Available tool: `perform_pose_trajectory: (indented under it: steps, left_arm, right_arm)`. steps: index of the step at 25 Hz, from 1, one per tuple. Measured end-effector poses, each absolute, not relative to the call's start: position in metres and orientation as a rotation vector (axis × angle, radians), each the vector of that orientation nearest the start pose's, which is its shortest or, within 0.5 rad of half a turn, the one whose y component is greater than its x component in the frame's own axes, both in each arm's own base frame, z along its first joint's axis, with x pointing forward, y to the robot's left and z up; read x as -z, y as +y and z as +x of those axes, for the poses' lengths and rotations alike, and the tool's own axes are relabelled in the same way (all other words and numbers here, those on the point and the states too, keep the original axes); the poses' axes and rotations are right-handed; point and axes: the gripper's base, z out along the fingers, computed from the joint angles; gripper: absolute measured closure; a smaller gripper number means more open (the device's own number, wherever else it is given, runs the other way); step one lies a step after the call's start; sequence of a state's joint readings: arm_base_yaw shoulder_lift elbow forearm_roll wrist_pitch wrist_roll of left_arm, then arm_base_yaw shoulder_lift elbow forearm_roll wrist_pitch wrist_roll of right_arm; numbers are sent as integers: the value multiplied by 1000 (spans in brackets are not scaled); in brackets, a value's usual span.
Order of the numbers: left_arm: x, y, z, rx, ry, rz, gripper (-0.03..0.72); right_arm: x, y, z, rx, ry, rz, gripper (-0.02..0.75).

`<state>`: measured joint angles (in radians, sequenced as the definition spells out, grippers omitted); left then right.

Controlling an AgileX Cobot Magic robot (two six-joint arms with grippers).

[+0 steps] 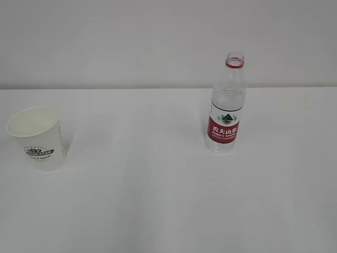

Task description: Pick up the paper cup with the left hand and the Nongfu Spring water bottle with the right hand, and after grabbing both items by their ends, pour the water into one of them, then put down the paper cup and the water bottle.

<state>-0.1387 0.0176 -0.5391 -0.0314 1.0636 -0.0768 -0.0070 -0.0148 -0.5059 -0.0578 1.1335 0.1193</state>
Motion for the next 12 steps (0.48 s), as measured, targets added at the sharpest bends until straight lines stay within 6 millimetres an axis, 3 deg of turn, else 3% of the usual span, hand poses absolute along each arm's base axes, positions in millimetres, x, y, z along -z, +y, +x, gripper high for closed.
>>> perform_pose_trajectory:
  steps: [12]
  left_arm:
    - [-316,-7,29,183,2086,61,298]
  right_arm:
    - [-292,2,8,-110,2027,129,157]
